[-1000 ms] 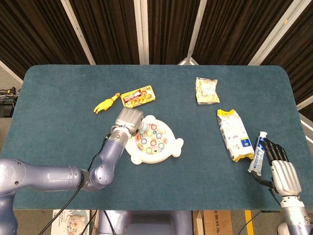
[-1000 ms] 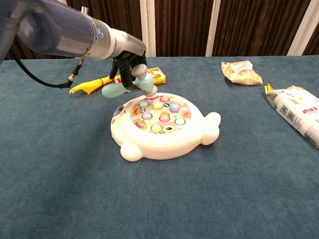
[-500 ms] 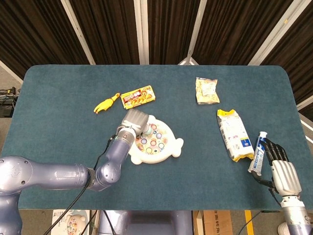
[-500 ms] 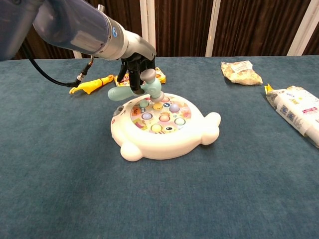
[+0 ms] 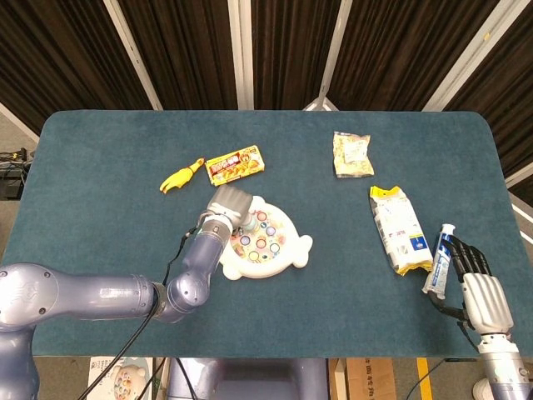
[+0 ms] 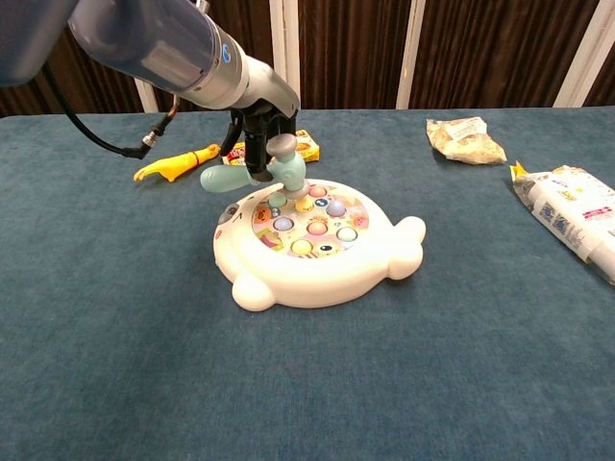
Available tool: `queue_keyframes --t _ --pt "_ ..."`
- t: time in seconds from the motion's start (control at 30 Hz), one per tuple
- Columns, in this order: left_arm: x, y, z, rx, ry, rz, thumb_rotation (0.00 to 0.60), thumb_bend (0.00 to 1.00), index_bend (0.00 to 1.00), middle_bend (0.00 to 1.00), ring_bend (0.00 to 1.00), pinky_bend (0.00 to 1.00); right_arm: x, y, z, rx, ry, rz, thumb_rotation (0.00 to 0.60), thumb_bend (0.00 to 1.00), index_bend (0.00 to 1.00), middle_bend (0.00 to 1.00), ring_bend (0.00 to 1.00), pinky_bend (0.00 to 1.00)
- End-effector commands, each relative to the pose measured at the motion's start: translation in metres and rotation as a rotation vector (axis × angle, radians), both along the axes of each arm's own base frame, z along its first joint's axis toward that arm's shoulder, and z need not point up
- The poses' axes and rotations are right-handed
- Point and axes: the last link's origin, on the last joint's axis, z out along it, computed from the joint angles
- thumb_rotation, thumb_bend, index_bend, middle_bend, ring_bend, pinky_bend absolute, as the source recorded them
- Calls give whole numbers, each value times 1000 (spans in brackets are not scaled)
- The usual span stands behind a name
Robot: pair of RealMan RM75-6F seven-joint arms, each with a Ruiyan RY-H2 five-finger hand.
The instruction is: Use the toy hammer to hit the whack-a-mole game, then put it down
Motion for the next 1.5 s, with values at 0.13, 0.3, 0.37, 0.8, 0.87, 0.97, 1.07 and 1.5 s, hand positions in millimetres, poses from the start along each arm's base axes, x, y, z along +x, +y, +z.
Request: queue_keyframes --t 0.13,0.3,0.37,0.8,0.87,0.97,1.07,1.5 --pt "-2 1 -5 0 18 -3 600 826 620 509 372 517 0 0 0 0 0 -1 600 289 0 0 0 0" --pt "-1 3 -10 4 32 -3 600 829 620 509 372 517 -1 0 0 1 -3 -4 600 289 0 0 0 0" --pt "-1 4 -12 5 38 -2 600 831 620 509 373 517 -1 0 0 1 -4 -5 600 289 0 0 0 0" --pt "-2 4 -19 4 69 -1 600 831 616 509 373 517 0 0 0 5 -13 -8 600 289 0 0 0 0" --pt "-2 5 -19 6 69 0 600 831 616 509 372 517 0 0 0 6 -12 -7 600 289 0 0 0 0" --pt "-1 5 -19 9 60 2 600 831 616 509 372 517 0 0 0 5 -13 -8 600 289 0 0 0 0" --pt "1 6 -16 16 50 -1 600 831 616 509 372 517 -1 0 0 5 -12 -8 600 289 0 0 0 0" --pt "3 10 12 57 -14 20 600 831 614 508 372 517 0 1 1 6 -10 -7 600 289 0 0 0 0"
